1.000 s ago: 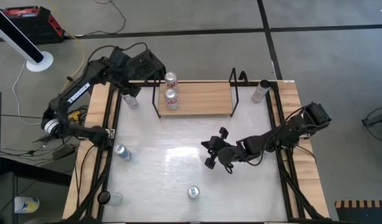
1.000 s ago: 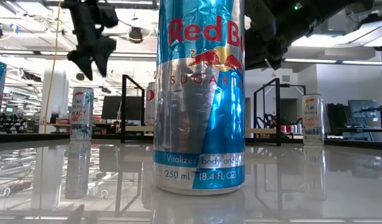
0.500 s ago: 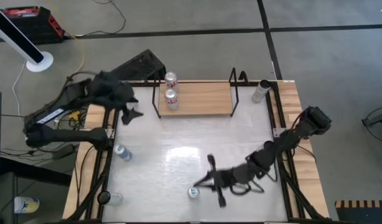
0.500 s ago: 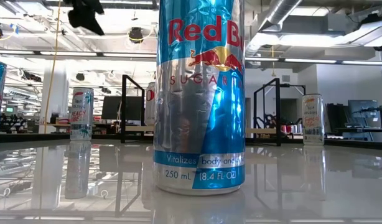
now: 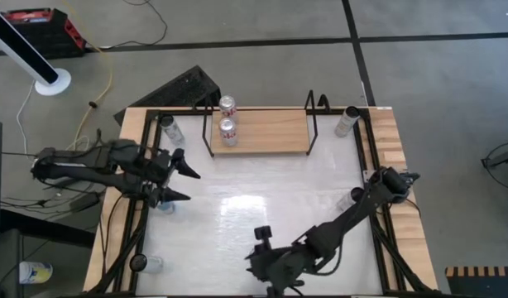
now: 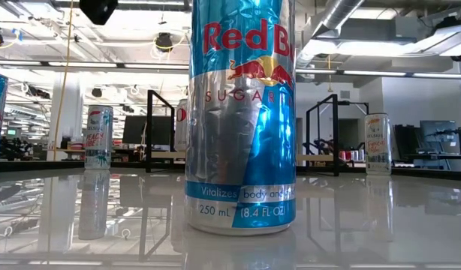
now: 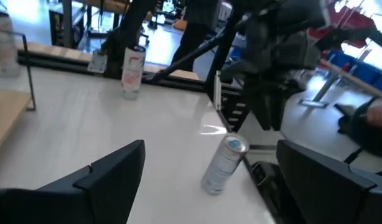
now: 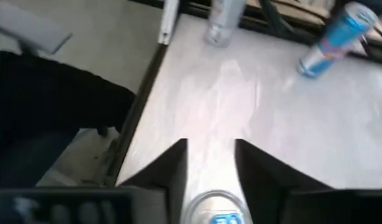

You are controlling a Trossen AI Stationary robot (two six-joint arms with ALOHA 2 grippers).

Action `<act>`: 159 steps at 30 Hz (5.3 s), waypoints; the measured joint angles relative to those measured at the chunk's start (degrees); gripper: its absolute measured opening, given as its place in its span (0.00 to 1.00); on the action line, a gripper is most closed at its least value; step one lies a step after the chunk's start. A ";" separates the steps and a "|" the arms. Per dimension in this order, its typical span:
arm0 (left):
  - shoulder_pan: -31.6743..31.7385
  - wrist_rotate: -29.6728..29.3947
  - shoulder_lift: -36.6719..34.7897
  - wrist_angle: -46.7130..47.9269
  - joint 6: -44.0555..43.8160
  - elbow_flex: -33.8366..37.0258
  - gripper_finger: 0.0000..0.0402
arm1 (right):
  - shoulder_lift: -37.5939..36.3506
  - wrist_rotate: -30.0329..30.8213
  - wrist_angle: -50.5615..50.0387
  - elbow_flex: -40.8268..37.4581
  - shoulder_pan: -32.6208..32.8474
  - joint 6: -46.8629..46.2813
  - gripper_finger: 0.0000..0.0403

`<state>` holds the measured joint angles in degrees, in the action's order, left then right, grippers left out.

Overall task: Place canned beverage on shelf
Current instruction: Put the right blue soda can on the shelf

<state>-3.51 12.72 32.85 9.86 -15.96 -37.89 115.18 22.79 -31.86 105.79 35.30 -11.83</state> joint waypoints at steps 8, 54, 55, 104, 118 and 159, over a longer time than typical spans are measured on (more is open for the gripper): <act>-0.30 -1.10 2.65 1.67 1.96 0.09 0.86 | 2.43 -0.36 -11.13 4.35 -0.69 -6.21 0.70; -0.28 -1.07 8.17 5.69 5.48 0.11 0.86 | 5.33 -3.26 -10.23 -2.35 -2.08 -13.78 0.84; -0.28 -1.08 8.25 5.86 5.78 0.11 0.86 | 5.73 -3.19 -8.91 -2.13 -2.35 -13.75 0.83; -0.24 -9.45 9.50 5.23 22.69 0.13 0.86 | -5.13 -12.64 -11.50 -2.35 -54.01 13.34 0.70; 3.44 -13.21 9.78 2.14 26.39 0.13 0.86 | -2.15 -20.35 -4.89 -2.37 -61.98 19.84 0.70; 3.67 -13.60 10.39 -1.26 24.96 0.13 0.86 | 0.39 -27.63 -0.32 -1.80 -69.11 22.25 0.70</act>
<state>0.16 -0.89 43.24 8.60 8.99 -37.76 115.57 -4.84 -32.18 103.98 -33.80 10.41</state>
